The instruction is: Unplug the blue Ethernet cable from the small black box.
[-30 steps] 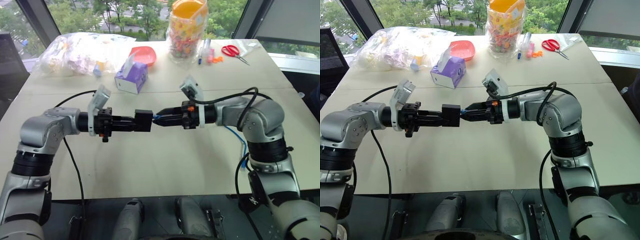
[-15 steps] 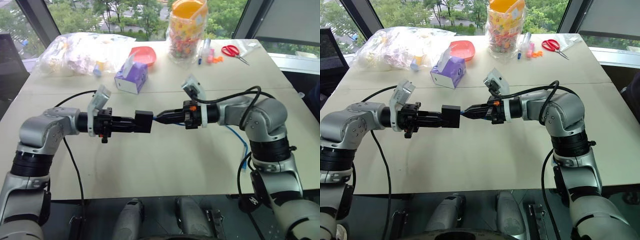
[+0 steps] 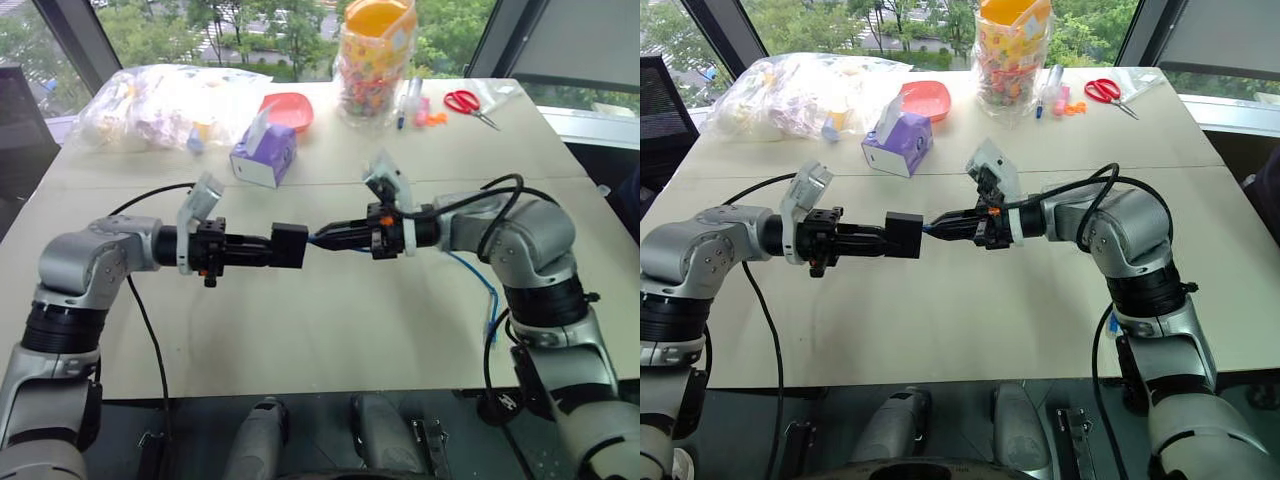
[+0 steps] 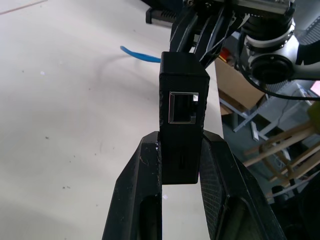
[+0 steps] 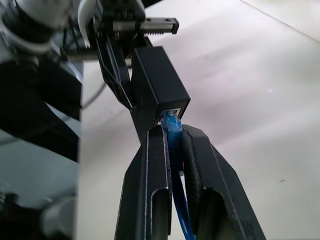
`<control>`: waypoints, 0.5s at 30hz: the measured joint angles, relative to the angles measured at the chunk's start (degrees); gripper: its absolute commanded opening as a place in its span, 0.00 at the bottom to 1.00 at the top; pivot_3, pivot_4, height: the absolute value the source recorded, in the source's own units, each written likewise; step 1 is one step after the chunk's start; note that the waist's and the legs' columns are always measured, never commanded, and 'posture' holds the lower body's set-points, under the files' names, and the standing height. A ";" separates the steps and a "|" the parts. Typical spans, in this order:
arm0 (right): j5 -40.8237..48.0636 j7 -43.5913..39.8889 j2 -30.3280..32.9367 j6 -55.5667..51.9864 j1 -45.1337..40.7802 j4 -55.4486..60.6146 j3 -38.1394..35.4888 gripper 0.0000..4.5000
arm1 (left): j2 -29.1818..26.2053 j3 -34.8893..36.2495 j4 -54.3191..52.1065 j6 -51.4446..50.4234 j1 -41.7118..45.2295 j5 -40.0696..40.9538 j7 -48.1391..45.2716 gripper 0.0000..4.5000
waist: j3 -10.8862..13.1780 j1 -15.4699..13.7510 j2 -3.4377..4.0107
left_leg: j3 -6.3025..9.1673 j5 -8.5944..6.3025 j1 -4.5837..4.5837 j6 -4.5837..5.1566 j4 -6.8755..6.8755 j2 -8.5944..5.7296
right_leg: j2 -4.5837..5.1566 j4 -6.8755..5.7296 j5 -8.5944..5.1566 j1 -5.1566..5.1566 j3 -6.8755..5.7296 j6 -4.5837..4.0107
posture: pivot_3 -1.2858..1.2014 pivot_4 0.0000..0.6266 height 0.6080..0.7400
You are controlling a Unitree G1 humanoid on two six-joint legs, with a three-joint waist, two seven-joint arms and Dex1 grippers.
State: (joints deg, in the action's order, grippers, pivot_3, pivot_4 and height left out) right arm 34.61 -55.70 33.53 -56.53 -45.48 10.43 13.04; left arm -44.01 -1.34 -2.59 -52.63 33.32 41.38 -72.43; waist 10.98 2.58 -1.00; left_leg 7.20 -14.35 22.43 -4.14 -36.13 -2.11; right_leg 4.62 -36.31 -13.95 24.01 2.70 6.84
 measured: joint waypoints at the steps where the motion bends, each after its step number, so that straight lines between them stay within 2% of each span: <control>1: -0.94 -0.73 0.69 2.46 0.22 -0.16 1.23 0.03 | -0.05 -0.04 -0.15 -0.31 -0.30 0.00 0.03 0.10 | 0.00 0.00 0.00 | 0.00 0.00 0.00 0.00 -0.01 0.00 | 0.00 0.00 0.00 0.00 0.00 0.00 | 0.52 0.24 1.00; 7: -8.82 -0.65 6.65 7.19 2.72 -11.34 1.85 0.03 | -3.23 3.87 -0.39 -0.46 -1.06 1.75 -0.71 0.10 | 0.00 -0.10 -0.03 | -0.04 0.00 0.01 0.00 -0.03 -0.01 | 0.02 0.02 0.00 0.00 0.01 0.00 | 0.52 0.24 1.00; 12: -9.92 -0.73 6.64 9.04 2.68 -13.23 -0.72 0.03 | -2.89 4.00 -0.98 -0.32 -1.14 2.06 -0.33 0.10 | 0.00 0.11 -0.03 | -0.05 0.00 0.01 0.00 0.01 0.02 | 0.01 0.02 0.00 0.03 0.01 0.00 | 0.52 0.24 1.00; 15: -11.94 2.04 5.35 11.35 2.65 -15.03 -2.08 0.03 | -1.52 3.83 -0.96 2.47 -1.89 0.45 0.99 0.10 | -0.01 -0.03 -0.03 | -0.06 0.00 0.01 0.00 -0.02 0.01 | 0.02 0.03 0.00 0.01 0.01 0.00 | 0.52 0.24 1.00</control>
State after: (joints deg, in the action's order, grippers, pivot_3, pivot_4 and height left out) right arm 22.67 -53.67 38.88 -45.17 -42.83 -4.60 10.96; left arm -45.53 2.48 -3.55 -50.17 31.43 41.83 -71.44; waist 10.97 2.55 -1.03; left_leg 7.14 -14.35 22.43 -4.14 -36.15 -2.10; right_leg 4.64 -36.29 -13.95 24.02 2.71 6.84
